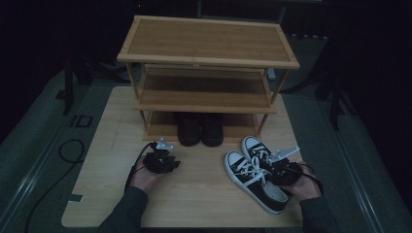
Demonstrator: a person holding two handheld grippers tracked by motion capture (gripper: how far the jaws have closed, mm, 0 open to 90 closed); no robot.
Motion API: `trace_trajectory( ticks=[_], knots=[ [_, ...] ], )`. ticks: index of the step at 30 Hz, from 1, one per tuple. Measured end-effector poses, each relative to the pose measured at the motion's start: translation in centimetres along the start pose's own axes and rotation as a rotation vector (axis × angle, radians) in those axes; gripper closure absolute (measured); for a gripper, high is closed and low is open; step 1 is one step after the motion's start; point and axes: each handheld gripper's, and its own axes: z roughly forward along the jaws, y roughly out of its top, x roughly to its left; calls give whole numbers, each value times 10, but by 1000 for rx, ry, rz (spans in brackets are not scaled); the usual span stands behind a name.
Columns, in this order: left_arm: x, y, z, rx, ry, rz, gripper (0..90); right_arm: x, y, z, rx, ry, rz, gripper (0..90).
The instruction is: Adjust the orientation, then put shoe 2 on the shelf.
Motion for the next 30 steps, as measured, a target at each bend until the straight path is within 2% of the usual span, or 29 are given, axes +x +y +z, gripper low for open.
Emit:
trace_trajectory(
  ticks=[2,6,11,16,21,25,30],
  knots=[
    [1,-1,0,-4,5,-2,664,-3,-1,0,-8,17,17,826],
    [3,-4,-1,-16,11,-5,661,-3,-2,-1,-17,19,26,838],
    [6,-10,-3,-25,31,-16,660,-5,-2,-7,-41,23,70,855],
    [9,-14,-6,-30,47,-24,657,-4,0,-11,-51,11,72,859],
    [11,-17,-8,-31,57,-27,654,-5,0,-19,-89,-5,83,861],
    [13,-19,-7,-28,60,-30,653,-9,1,-26,-112,6,91,861],
    [13,-20,-7,-27,62,-27,650,-10,4,-33,-116,3,64,860]
  ],
)
